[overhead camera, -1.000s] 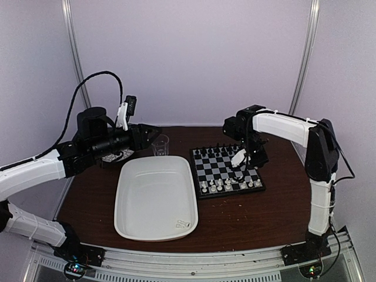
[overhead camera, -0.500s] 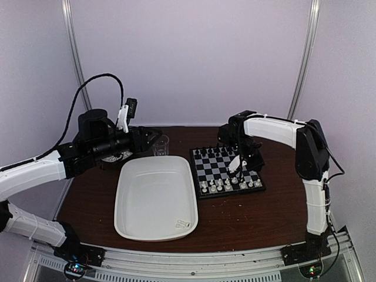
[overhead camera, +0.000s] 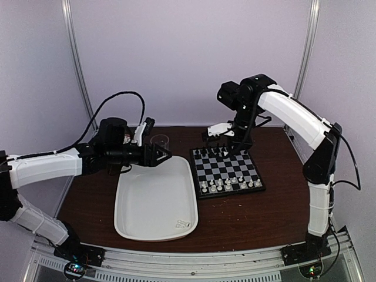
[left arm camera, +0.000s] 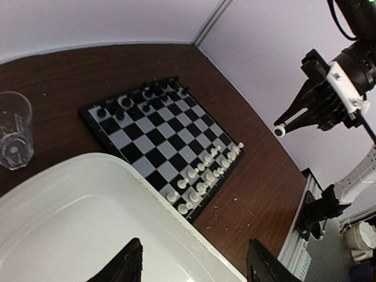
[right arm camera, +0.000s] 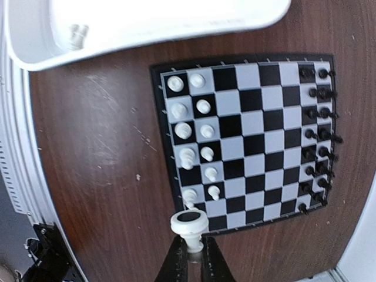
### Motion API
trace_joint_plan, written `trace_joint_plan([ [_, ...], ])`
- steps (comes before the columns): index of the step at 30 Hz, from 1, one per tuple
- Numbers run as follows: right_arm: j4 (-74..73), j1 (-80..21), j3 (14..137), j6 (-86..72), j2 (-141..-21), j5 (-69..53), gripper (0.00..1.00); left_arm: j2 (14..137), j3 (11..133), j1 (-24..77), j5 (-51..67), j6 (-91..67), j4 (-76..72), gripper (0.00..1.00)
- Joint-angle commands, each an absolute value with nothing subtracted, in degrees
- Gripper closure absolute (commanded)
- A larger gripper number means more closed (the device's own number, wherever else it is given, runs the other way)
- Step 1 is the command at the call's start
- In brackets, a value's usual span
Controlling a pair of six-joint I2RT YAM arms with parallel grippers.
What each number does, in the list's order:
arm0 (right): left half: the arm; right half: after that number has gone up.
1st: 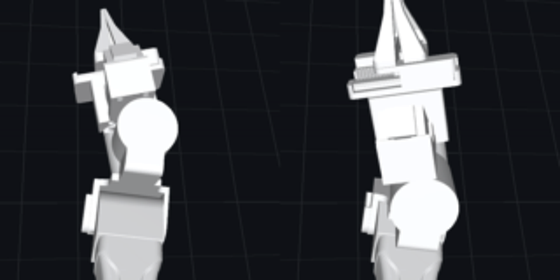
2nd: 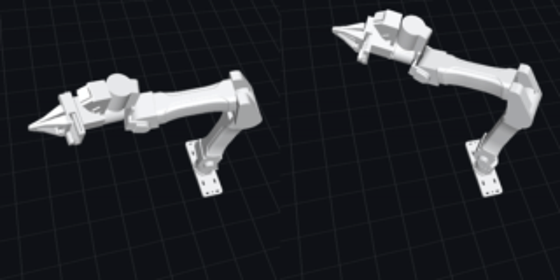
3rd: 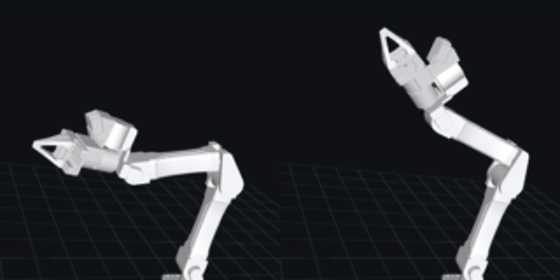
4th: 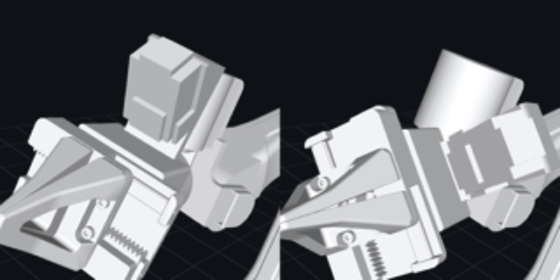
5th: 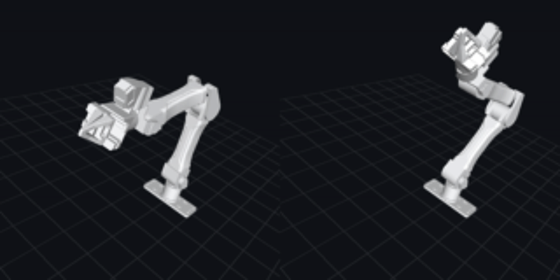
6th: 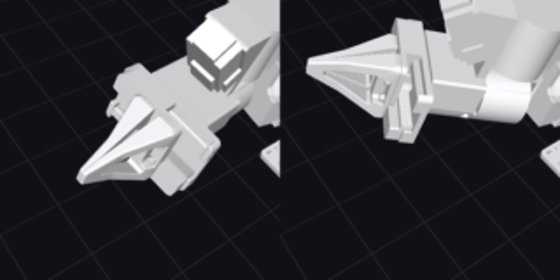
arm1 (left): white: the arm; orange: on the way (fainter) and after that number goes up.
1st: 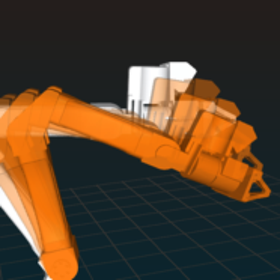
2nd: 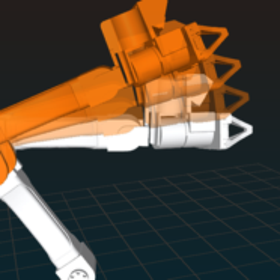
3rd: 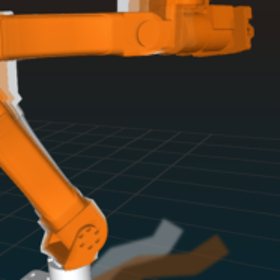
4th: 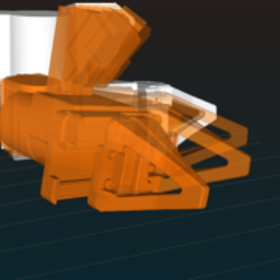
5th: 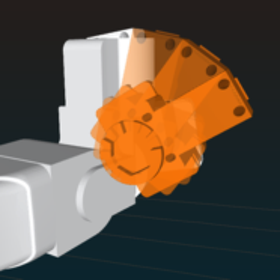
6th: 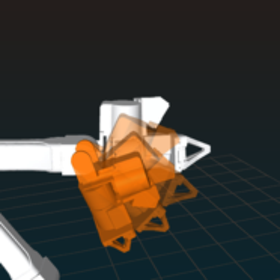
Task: Set up the chess pieces on the board
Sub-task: Pass from the right arm to the left
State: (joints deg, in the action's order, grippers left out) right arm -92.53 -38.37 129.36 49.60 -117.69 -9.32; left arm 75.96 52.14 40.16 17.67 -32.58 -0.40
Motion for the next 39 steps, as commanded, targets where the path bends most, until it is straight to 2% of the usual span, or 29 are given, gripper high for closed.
trace_joint_plan([
  [1, -97.5, -41.8, 130.4, 47.3, -115.2, -20.8, 0.98, 80.4, 52.1, 40.3, 32.9, -39.6, -9.5, 0.40],
  [9, -97.0, -46.1, 134.7, 46.3, -117.3, -23.3, 0.98, 89.0, 54.0, 43.4, 37.3, -50.7, -25.8, 0.42],
  [17, -96.6, -46.6, 135.5, 45.5, -118.5, -24.4, 0.98, 94.2, 57.6, 46.3, 38.5, -54.3, -31.0, 0.41],
  [32, -94.3, -46.6, 134.5, 44.0, -118.9, -22.0, 0.97, 99.0, 61.5, 48.3, 42.0, -57.5, -33.8, 0.60],
  [39, -94.0, -46.6, 134.5, 43.7, -118.9, -21.6, 0.97, 100.1, 62.2, 48.3, 43.5, -58.3, -35.2, 0.73],
])
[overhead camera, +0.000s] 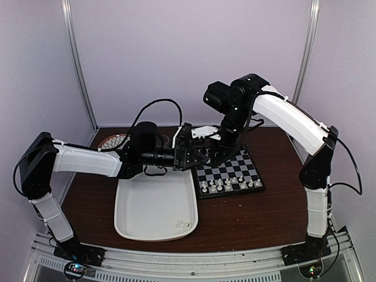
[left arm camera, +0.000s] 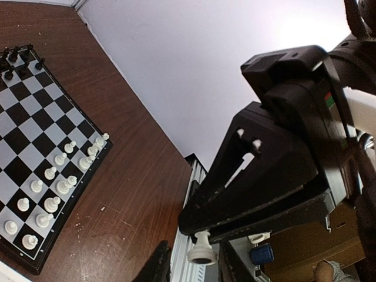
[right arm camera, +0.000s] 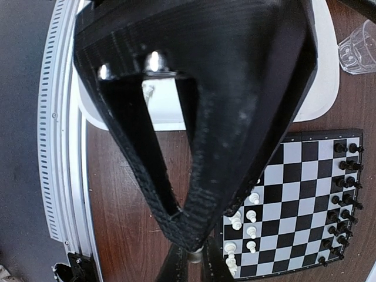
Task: Set up the chess pieces on the board
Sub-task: Pass from the right arm to the left
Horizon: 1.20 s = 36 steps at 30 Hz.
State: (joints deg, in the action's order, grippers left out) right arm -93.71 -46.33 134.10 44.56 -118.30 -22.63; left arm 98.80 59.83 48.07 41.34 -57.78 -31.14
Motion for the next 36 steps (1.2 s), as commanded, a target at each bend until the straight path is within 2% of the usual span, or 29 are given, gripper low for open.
trace_joint_plan([
  [1, -93.8, -46.6, 134.5, 43.6, -118.9, -21.5, 0.97, 100.3, 62.5, 48.3, 43.8, -58.6, -35.3, 0.74],
  [11, -93.3, -46.6, 134.5, 43.2, -119.2, -20.5, 0.97, 101.2, 63.2, 48.4, 44.8, -59.3, -35.9, 0.77],
  [15, -93.0, -46.6, 134.7, 43.1, -119.1, -20.3, 0.97, 101.4, 63.4, 48.4, 44.7, -59.4, -35.3, 0.73],
  [28, -92.5, -46.6, 134.7, 42.6, -119.1, -19.2, 0.96, 102.1, 63.9, 48.4, 45.9, -60.3, -36.5, 0.87],
  [30, -92.6, -46.5, 134.8, 42.5, -118.9, -18.8, 0.93, 102.1, 63.6, 48.2, 45.8, -60.6, -37.4, 0.88],
  [32, -92.6, -45.9, 134.8, 42.3, -118.0, -19.3, 0.79, 101.8, 63.0, 47.8, 45.7, -61.4, -39.2, 0.89],
  [36, -91.9, -42.1, 133.4, 42.1, -114.6, -24.5, 0.68, 101.6, 62.3, 46.8, 45.9, -63.1, -43.4, 0.90],
])
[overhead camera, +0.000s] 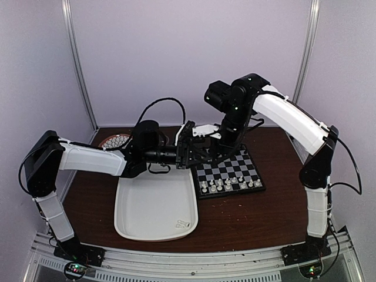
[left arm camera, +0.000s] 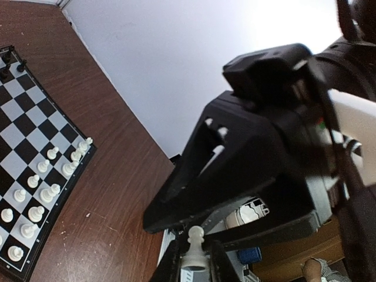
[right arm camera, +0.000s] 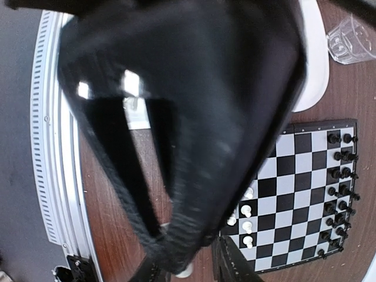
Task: Set up the chess pieces on the board
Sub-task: Pass from the right arm to the left, then pass from the left arm to the right
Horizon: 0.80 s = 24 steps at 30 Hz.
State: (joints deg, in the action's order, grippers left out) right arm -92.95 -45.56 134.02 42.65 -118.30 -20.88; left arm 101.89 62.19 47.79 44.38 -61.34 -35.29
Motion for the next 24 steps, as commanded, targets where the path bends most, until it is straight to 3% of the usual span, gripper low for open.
trace_joint_plan([
  [1, -91.8, -40.6, 133.2, 42.1, -113.5, -26.6, 0.66, 101.5, 62.3, 46.6, 46.1, -63.3, -44.2, 0.90],
  [8, -86.8, -29.2, 126.7, 35.9, -109.1, -50.5, 0.62, 102.1, 64.0, 45.9, 47.5, -63.0, -45.5, 0.91],
  [14, -78.8, -28.2, 115.4, 29.7, -108.4, -68.9, 0.63, 102.9, 65.2, 45.9, 47.9, -63.7, -47.0, 0.91],
  [24, -58.0, -28.6, 106.0, 11.9, -106.7, -75.8, 0.64, 103.6, 65.0, 45.9, 47.5, -65.4, -49.6, 0.91],
])
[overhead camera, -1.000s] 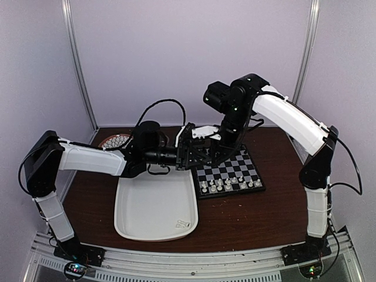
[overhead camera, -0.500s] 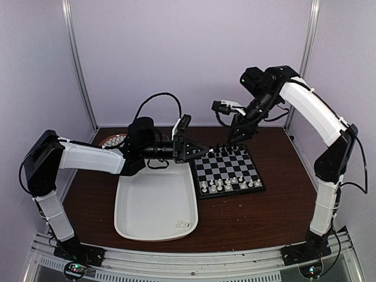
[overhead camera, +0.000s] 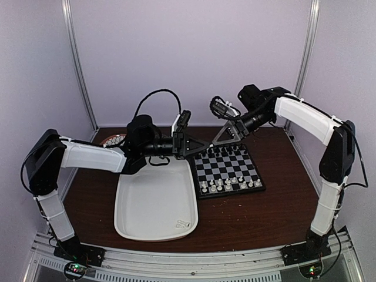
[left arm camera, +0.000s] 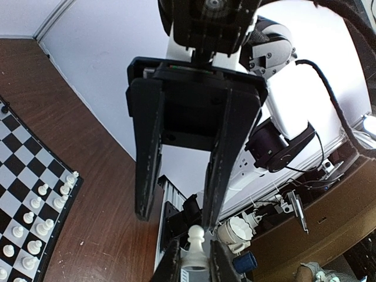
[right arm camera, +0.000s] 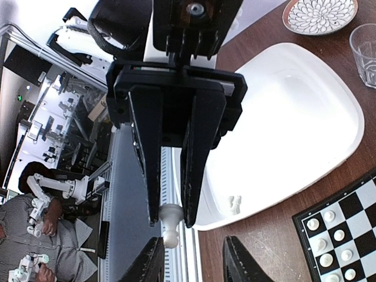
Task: Set up the chess pieces on the board
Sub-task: Pass from the left arm to the right
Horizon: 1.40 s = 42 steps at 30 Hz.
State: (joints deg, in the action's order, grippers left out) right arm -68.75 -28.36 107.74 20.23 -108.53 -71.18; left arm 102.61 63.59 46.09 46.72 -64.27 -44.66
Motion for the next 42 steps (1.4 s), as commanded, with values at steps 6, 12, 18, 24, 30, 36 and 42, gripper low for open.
trace_joint_plan([
  [6, -59.1, -29.2, 106.0, 12.5, -107.6, -75.7, 0.67, 103.8, 64.6, 45.9, 47.4, -65.7, -50.7, 0.91],
  [12, -61.2, -29.9, 106.2, 14.4, -107.3, -76.8, 0.71, 103.8, 63.9, 45.7, 46.8, -66.1, -51.3, 0.91],
  [18, -64.5, -30.0, 106.6, 17.1, -106.6, -77.1, 0.68, 103.7, 63.3, 45.1, 46.2, -66.9, -52.0, 0.92],
  [24, -67.7, -30.0, 106.3, 20.1, -106.4, -76.1, 0.68, 103.7, 63.1, 44.9, 45.8, -66.9, -51.8, 0.92],
  [30, -68.0, -29.2, 107.0, 20.4, -105.1, -76.3, 0.67, 103.9, 63.1, 44.9, 45.8, -67.0, -51.5, 0.92],
  [36, -66.2, -29.1, 105.6, 19.1, -104.9, -75.8, 0.67, 104.1, 63.5, 44.9, 45.9, -67.1, -51.2, 0.92],
  [42, -64.7, -29.2, 105.7, 17.7, -105.6, -74.8, 0.67, 104.1, 63.5, 44.9, 46.1, -67.5, -51.8, 0.93],
])
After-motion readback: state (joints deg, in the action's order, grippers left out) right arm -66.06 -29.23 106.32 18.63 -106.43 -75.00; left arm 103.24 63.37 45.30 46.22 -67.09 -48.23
